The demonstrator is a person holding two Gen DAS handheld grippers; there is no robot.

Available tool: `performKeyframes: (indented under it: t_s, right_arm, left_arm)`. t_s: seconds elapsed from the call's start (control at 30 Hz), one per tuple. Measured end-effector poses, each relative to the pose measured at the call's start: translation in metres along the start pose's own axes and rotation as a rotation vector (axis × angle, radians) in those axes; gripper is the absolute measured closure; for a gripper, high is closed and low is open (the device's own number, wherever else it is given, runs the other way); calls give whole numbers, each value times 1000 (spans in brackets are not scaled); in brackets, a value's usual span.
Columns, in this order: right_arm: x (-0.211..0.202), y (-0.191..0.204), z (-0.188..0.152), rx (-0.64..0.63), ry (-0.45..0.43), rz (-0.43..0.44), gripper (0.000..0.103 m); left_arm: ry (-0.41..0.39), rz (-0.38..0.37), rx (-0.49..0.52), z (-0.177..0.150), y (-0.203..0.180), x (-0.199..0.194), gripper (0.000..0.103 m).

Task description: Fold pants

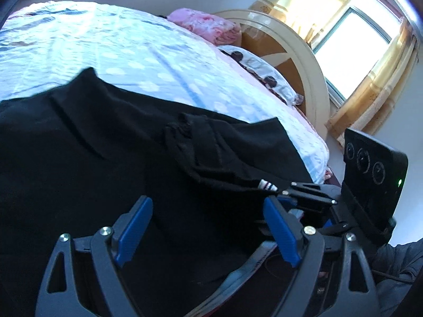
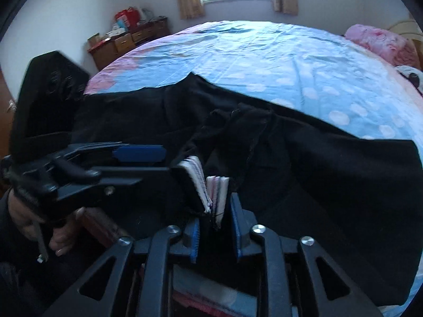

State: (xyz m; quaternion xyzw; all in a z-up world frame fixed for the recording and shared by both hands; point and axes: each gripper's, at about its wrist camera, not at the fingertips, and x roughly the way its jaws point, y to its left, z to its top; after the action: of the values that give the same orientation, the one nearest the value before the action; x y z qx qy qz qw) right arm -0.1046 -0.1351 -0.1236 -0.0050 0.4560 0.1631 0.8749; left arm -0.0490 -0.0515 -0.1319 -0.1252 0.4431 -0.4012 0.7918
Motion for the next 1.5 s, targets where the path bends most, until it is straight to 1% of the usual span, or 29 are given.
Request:
performKeyframes:
  t_s: [0.03,0.07,0.13,0.2,0.27,0.3,0.33,0.43,0.47,0.5,0.53,0.57,0.6,0.63,0.67,0.7,0.77,0.83,0.9,0.93,1.1,1.2,1.27,1.3,1.37,1.4,1.5]
  right_arm:
    - [-5,-3,-1,12,1,23,63]
    - [-10,-6,-3,22,-4,36,62]
    - [-22,-10,-10,22,-14,23,62]
    - [-37,-17,-16,16,-33,14,61]
    - [-52,-24,-21,26,-64,13,61]
    - [-58,-29,-24,41,-82,13,61]
    - [-63,-32,-25,55,-94,9,61]
    - [-70,-47,-28,135,-144,21,61]
    - [-69,-52,-27,163,-153,33,61]
    - [-71,-57,-28,196,-162,44,61]
    - [-71,-60,-28,217,-169,47,61]
    - [-72,-61,-28,227,-176,47,61]
    - [-73,-63,-29,235,-187,45,61]
    - [-75,-64,-29,240,-197,43,61]
    - [-77,-66,-30,245,-210,40,61]
    - [-79,-68,-31,252,-219,40,61]
    - [-84,-73,-31,274,-241,33,61]
    - [-88,-79,-31,299,-263,28,61]
    - [-91,-82,-32,317,-278,32,61]
    - [-89,-83,-32,319,-277,35,60]
    - [-79,-85,-35,332,-245,46,59]
    - [-78,-83,-36,322,-238,44,59]
    - [-78,-81,-35,299,-237,33,59]
    - [-75,-81,-35,293,-223,25,59]
    - [-66,-83,-38,301,-190,15,59]
    - [-63,-85,-39,317,-174,17,59]
    - [-72,-82,-39,308,-213,33,59]
  left_arm:
    - [8,-12,-2,1,-2,3,15]
    - [17,-29,-3,2,-5,6,15]
    - [21,-44,-5,4,-10,8,15]
    - [24,-44,-4,7,-14,9,15]
    - [11,-41,-3,11,-15,5,15]
    - [12,-34,-12,14,-15,6,14]
    - [24,-29,-22,15,-13,9,11]
    - [71,-14,-47,18,-10,23,11]
    - [66,-16,-47,20,-11,26,11]
    - [63,-11,-36,20,-13,27,15]
    - [64,23,-6,21,-18,30,34]
    - [78,56,19,21,-21,34,47]
    - [91,84,35,21,-23,38,68]
    - [89,123,53,20,-24,40,78]
    - [86,135,68,19,-25,40,85]
    - [83,138,81,18,-26,38,94]
    - [61,138,79,17,-25,29,96]
    - [39,150,103,15,-27,17,96]
    - [34,154,108,13,-25,10,96]
    - [35,164,103,12,-22,7,96]
    - [41,164,65,7,-9,7,96]
    - [30,173,66,8,-7,6,96]
    - [39,181,70,6,-5,11,96]
    - [45,186,65,5,-2,14,95]
    - [32,163,53,6,0,10,95]
    - [23,164,56,7,-1,6,95]
    - [-10,184,57,11,4,-8,95]
